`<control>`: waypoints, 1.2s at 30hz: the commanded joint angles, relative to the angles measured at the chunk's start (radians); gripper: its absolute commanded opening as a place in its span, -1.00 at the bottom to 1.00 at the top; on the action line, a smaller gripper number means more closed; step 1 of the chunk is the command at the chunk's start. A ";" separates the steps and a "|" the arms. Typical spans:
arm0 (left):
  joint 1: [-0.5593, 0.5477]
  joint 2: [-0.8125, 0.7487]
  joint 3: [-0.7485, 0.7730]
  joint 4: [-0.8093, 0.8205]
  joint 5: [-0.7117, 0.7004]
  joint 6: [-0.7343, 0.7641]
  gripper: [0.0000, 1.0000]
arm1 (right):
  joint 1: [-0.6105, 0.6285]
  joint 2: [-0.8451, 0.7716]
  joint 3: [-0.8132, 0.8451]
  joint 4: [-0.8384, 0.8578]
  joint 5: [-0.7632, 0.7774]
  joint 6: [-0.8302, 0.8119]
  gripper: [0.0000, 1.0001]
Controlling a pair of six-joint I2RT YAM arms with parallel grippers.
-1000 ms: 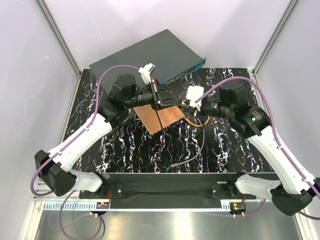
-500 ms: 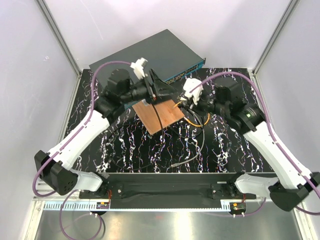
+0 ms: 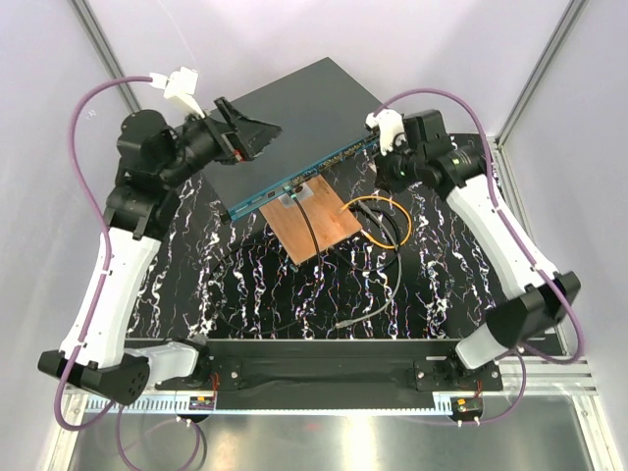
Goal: Insert the plug into the switch port
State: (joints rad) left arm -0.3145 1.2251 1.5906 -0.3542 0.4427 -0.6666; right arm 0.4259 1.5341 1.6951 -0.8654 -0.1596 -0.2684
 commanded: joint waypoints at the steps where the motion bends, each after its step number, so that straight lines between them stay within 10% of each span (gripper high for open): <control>1: 0.035 0.010 0.045 -0.124 -0.096 0.200 0.98 | 0.008 0.052 0.119 -0.043 0.026 0.077 -1.00; 36: 0.058 0.079 0.029 -0.121 -0.075 0.185 0.98 | 0.040 0.242 0.340 -0.081 0.112 0.106 -1.00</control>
State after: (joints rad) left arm -0.2623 1.3064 1.6203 -0.5282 0.3660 -0.4725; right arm 0.4564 1.7702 1.9846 -0.9569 -0.0448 -0.1757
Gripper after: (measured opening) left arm 0.987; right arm 0.202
